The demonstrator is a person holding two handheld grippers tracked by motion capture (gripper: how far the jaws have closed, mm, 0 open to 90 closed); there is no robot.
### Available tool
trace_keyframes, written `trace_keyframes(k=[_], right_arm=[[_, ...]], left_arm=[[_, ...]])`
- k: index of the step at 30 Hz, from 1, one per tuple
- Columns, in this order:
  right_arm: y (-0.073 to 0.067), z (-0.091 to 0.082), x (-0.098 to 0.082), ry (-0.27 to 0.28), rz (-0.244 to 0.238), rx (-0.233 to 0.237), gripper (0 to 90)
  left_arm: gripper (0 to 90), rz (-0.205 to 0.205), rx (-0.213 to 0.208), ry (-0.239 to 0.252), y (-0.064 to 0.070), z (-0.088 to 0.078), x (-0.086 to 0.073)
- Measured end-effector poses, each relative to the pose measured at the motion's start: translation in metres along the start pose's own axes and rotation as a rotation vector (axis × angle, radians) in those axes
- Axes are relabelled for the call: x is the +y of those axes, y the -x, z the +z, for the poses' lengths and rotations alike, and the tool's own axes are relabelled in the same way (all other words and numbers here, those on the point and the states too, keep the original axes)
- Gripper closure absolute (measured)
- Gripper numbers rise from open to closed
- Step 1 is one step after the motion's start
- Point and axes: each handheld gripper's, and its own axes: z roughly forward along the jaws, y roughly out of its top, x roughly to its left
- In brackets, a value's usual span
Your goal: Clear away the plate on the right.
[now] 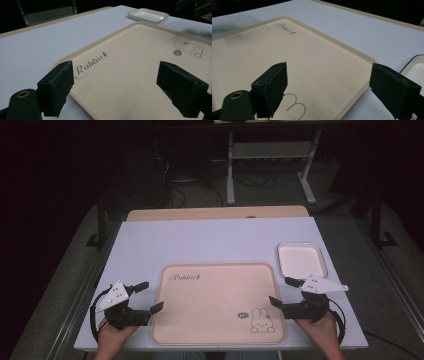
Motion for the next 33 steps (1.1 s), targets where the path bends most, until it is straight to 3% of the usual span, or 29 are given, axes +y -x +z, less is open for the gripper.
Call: trace_keyframes(k=[33], right_arm=[[0.0003,-0.0044,0.0001,-0.012,0.02,0.019,14.5]], left_arm=[[14.2,-0.008,0.005,0.012,-0.0029,-0.0057,-0.0016]])
